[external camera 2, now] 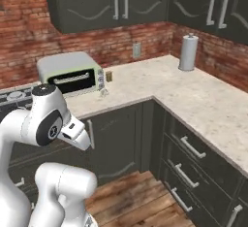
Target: Place the tomato and garlic inside the fridge drawer. Close the drawer after placing the vegetables.
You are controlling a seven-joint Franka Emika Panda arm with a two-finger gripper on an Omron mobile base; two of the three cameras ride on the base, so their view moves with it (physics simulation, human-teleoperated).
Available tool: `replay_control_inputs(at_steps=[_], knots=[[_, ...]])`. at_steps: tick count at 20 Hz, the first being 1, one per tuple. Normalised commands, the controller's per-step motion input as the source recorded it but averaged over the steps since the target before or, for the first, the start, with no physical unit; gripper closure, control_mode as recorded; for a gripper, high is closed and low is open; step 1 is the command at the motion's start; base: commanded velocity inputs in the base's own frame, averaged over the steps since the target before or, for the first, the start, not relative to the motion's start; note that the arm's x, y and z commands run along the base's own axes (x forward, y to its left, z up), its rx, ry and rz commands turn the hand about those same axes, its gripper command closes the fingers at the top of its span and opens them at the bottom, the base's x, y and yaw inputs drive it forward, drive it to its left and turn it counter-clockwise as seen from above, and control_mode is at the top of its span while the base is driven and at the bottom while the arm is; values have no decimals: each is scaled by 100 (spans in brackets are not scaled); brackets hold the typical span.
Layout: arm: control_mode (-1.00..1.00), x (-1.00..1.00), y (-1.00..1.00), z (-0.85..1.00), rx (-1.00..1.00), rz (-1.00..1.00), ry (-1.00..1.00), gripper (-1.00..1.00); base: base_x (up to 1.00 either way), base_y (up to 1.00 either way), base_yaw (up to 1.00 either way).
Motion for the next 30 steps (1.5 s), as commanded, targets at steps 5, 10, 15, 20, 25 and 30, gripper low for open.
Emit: replay_control_inputs(at_steps=[5, 10, 15, 20, 25, 30], knots=[[100, 0, 0, 0, 0, 0, 0, -100, 100, -40, 54], [100, 0, 0, 0, 0, 0, 0, -100, 97, -52, 55], [100, 0, 0, 0, 0, 0, 0, -100, 71, -57, 48], [-100, 34, -6, -22, 0, 18, 0, -100, 37, -6, 27], [-100, 95, -52, -31, 0, 39, 4, -100, 0, 0, 0], [-100, 98, 1, -31, -2, 3, 10, -100, 0, 0, 0]])
